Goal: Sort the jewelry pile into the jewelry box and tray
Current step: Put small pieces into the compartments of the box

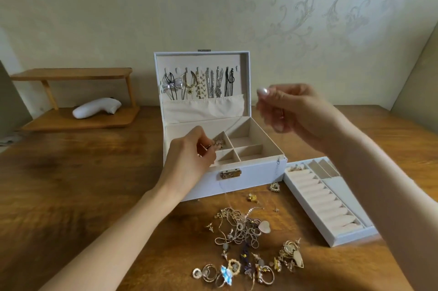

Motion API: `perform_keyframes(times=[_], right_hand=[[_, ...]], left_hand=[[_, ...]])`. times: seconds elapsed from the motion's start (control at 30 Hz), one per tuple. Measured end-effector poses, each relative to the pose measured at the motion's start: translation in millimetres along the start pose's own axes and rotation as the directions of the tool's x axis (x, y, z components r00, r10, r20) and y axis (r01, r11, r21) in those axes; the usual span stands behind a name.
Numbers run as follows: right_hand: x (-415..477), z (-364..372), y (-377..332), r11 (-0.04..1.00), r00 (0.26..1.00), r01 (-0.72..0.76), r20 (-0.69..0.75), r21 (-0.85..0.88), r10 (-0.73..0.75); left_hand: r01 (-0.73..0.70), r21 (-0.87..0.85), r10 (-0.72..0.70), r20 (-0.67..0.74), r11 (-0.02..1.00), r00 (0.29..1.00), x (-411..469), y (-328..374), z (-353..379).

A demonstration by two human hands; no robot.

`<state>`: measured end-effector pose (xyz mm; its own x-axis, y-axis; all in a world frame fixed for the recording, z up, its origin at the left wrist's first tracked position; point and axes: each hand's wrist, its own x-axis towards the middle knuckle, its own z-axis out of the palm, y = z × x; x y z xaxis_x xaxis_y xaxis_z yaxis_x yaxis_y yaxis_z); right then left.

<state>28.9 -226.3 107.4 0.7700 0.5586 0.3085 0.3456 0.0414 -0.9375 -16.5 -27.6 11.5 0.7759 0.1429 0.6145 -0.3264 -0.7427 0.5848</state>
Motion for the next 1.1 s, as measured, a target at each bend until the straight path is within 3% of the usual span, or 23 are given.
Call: perform_keyframes(times=[0.17,0.3,0.5,0.6,0.67,0.73,0.87,0.97,1.1], right_hand=[[34.2,7.7,-37.7,0.982,0.992,0.103,0.055,0.157,-0.113],[62.0,14.3,-58.1,0.985,0.987,0.123,0.089,0.118,-0.134],[87.3,21.5,-52.0,0.995,0.979,0.086,0.179,0.047,-0.093],[97.1,23.9,-49.5,0.995,0.979,0.082,0.192,-0.047,-0.072],[101.8,25.6,-51.4,0.987,0.977,0.069,0.211,-0.145,-0.037],[106.6,26.4,-54.9,0.967,0.978,0.056,0.209,-0.248,-0.003],[111.9,21.5,-68.1,0.930,0.983,0.028,0.179,-0.367,0.042],[111.2,14.0,-75.6,0.962,0.979,0.007,0.197,-0.272,0.049],[114.6,7.4,-73.9,0.993,0.988,0.019,0.157,-0.118,0.000]], left_hand=[[0.148,0.085,-0.157,0.110,0.985,0.982,11.9,-14.0,1.7],[0.094,0.256,-0.163,0.264,0.962,0.951,30.4,-23.1,-5.9],[0.075,0.285,-0.208,0.472,0.956,0.856,50.8,-25.8,-14.3],[0.098,0.117,-0.125,0.251,0.988,0.960,72.7,-7.0,-28.2],[0.113,-0.262,-0.087,0.108,0.958,0.990,88.5,14.8,-42.0],[0.139,-0.501,-0.078,0.140,0.854,0.987,102.5,31.8,-53.2],[0.079,-0.492,-0.015,0.133,0.867,0.991,116.2,38.3,-60.9],[0.130,-0.535,-0.069,0.132,0.835,0.989,116.2,27.3,-62.1],[0.162,-0.410,-0.087,0.196,0.898,0.977,113.9,17.8,-59.2]])
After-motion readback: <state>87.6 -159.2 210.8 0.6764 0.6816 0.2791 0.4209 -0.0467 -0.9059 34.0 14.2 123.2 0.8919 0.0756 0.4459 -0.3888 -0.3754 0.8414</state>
